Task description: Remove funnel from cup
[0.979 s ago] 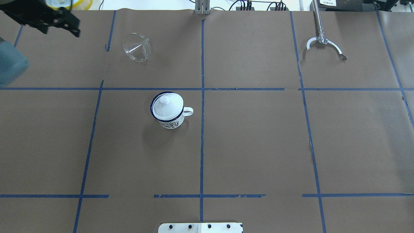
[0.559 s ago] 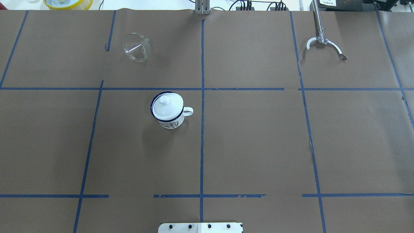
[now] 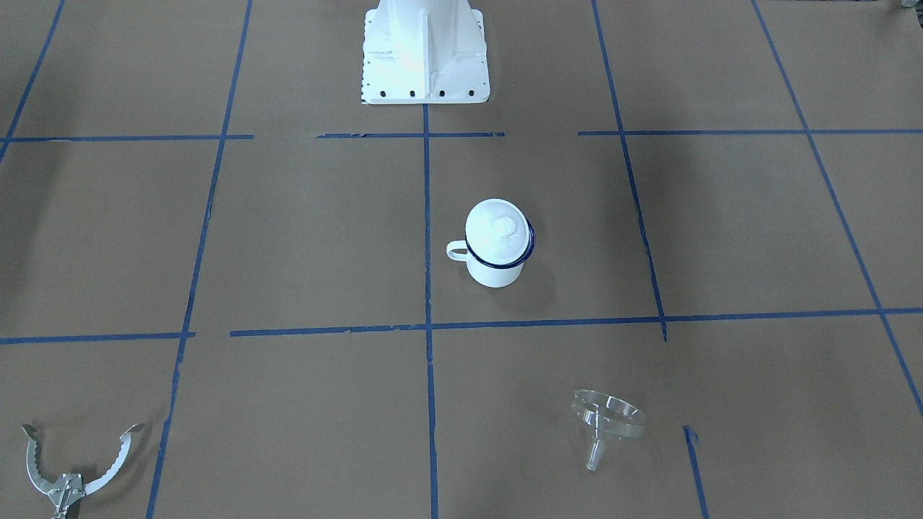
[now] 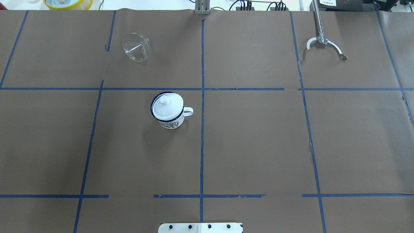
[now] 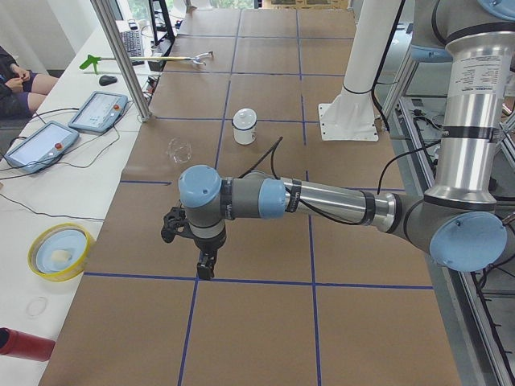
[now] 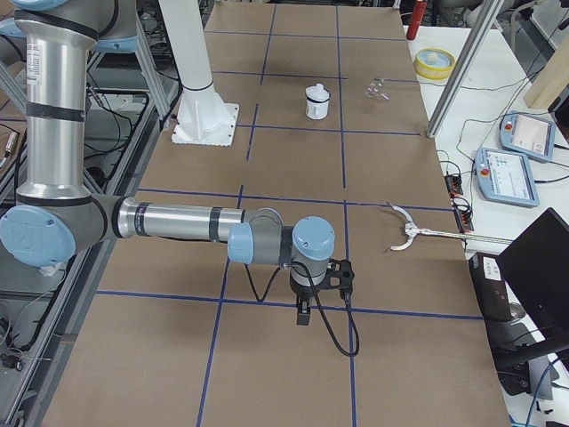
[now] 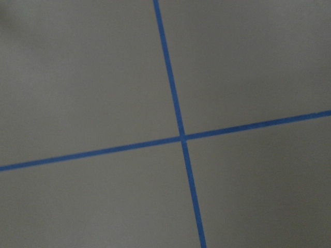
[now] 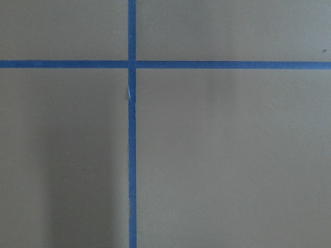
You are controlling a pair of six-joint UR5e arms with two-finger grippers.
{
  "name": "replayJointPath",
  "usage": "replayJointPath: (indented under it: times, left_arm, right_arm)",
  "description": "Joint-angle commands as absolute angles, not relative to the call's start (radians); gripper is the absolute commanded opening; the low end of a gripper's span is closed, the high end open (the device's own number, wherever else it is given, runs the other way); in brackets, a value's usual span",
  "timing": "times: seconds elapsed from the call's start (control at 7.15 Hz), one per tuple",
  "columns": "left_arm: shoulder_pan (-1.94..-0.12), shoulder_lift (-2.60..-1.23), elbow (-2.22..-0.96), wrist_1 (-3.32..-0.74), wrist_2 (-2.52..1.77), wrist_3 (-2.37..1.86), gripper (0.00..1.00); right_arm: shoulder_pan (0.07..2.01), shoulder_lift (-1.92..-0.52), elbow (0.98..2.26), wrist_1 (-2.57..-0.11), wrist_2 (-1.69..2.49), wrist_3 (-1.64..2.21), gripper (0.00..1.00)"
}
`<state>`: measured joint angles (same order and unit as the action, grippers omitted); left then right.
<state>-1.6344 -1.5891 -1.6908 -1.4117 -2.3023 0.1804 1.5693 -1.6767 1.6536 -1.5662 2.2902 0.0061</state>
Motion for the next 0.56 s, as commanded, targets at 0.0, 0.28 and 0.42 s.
replayJointPath:
  times: [0.0,0.28,0.42]
  left_arm:
    - [-1.635,-1.559,-1.689,-1.414,-2.299,0.186,1.00]
    - [-1.632,-1.560,-1.707,-1.416,-2.286,0.183,1.00]
    - [-1.632,-1.560,-1.709,-1.416,-2.286,0.183,1.00]
  right_arm:
    - [1.569,-1.677,1.654,-1.566,2.290,0.006,1.00]
    - [1.569,-1.677,1.654,-1.566,2.290,0.006,1.00]
    - [1.569,-1.677,1.654,-1.566,2.290,0.006,1.00]
